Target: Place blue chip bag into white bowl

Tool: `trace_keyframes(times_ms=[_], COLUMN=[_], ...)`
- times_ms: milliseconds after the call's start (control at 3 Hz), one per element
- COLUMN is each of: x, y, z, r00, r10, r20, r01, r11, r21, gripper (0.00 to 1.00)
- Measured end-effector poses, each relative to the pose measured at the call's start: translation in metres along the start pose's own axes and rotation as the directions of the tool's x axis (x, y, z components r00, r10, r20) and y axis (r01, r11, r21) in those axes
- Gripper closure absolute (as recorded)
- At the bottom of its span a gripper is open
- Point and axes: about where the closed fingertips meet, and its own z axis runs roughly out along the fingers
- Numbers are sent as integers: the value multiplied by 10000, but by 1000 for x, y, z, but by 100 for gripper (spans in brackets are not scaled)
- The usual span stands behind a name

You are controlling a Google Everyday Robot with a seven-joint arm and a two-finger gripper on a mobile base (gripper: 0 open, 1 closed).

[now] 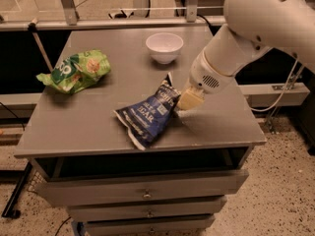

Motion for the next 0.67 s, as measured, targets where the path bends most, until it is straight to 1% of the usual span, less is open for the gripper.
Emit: trace_keyframes(times_ms=[333, 667], x=[12, 31], y=[-21, -48], z=[-25, -54], r00=[9997, 9976], r10=[224, 658], r20=[-44, -200], r01=[-220, -612], r11=[9962, 9816], r21=[842, 1811], gripper=[96, 100])
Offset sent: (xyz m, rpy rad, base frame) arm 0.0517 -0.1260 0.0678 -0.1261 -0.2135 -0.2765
